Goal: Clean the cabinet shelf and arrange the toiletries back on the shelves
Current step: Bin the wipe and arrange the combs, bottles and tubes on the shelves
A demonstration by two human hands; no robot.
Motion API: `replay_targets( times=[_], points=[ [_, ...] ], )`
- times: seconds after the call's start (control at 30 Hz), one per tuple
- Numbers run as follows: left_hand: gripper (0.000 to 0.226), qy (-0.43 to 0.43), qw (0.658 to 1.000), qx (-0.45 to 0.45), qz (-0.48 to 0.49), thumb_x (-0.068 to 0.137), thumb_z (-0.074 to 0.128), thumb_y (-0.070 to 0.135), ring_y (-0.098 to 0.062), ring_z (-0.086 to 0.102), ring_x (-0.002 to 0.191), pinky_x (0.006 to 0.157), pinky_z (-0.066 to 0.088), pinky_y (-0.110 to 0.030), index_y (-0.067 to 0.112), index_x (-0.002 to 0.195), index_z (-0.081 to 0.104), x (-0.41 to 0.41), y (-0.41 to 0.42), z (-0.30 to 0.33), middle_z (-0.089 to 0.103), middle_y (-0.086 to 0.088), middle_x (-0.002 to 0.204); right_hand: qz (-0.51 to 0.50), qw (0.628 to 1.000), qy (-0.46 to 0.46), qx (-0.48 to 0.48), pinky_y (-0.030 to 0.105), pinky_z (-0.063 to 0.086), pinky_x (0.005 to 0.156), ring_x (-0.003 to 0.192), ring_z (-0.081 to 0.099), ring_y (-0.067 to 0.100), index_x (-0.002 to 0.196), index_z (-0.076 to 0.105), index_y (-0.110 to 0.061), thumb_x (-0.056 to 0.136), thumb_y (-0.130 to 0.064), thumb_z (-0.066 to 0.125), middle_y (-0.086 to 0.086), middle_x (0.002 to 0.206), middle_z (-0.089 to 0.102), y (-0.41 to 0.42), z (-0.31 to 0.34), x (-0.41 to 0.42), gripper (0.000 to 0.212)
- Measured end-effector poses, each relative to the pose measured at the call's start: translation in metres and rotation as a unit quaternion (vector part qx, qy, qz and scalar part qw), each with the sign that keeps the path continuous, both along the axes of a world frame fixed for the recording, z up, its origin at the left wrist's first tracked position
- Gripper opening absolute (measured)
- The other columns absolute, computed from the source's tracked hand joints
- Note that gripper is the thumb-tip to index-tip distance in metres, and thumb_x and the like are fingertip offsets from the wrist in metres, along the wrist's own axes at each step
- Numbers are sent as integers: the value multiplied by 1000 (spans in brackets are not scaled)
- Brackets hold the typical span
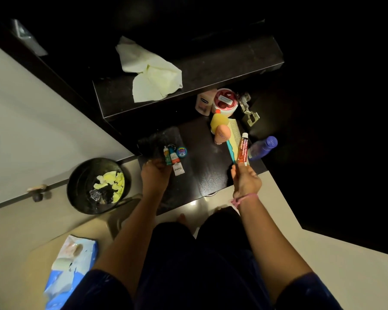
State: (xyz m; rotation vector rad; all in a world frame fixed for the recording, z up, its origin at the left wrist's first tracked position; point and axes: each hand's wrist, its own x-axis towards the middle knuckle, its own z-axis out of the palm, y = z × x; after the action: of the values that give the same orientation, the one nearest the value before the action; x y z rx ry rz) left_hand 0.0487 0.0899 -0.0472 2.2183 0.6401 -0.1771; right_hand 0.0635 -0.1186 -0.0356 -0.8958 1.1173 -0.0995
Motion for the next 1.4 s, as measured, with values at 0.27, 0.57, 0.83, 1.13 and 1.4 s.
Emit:
replay_targets(
  times=[0.27, 0.57, 0.83, 1.13, 1.4],
  points=[
    [27, 28, 1000, 1, 3, 83, 66, 31, -21, 66, 86, 77, 54, -35, 6, 94, 70, 15, 5, -15, 71, -8, 91, 202, 970, -26, -133, 28, 53, 75, 74, 58, 15, 101, 59, -13, 85, 0, 63, 6, 86, 61, 42, 7, -34, 21],
    [20, 68, 998, -5, -15, 84, 63, 13, -30, 67, 89, 69, 47, -29, -4, 94, 68, 38, 13, -21, 70, -18, 95, 639, 609, -63, -465, 41, 52, 81, 108, 54, 33, 135, 38, -18, 78, -36, 70, 8, 128, 33, 107, -4, 21, 68],
    [32, 126, 992, -11, -14, 77, 70, 22, -23, 67, 93, 70, 44, -23, 2, 103, 66, 47, 13, -25, 70, -12, 98, 719, 543, -6, -433, 40, 51, 87, 101, 56, 41, 130, 39, -5, 78, -30, 71, 18, 129, 28, 119, -10, 54, 66],
    [29, 105, 993, 19, -47, 77, 68, 27, -27, 66, 78, 60, 39, -25, -1, 87, 69, 48, 11, -16, 69, -14, 83, 675, 595, -1, -437, 37, 50, 81, 94, 58, 42, 118, 42, -1, 75, -19, 72, 16, 124, 29, 120, -14, 43, 55],
    [13, -40, 999, 13, -34, 73, 67, 16, -18, 56, 60, 52, 36, -20, 4, 75, 63, 40, 5, 19, 61, -5, 64, 602, 716, -23, -351, 14, 44, 88, 98, 51, 22, 109, 54, -14, 70, -14, 72, 9, 119, 39, 109, -9, 15, 43]
  ],
)
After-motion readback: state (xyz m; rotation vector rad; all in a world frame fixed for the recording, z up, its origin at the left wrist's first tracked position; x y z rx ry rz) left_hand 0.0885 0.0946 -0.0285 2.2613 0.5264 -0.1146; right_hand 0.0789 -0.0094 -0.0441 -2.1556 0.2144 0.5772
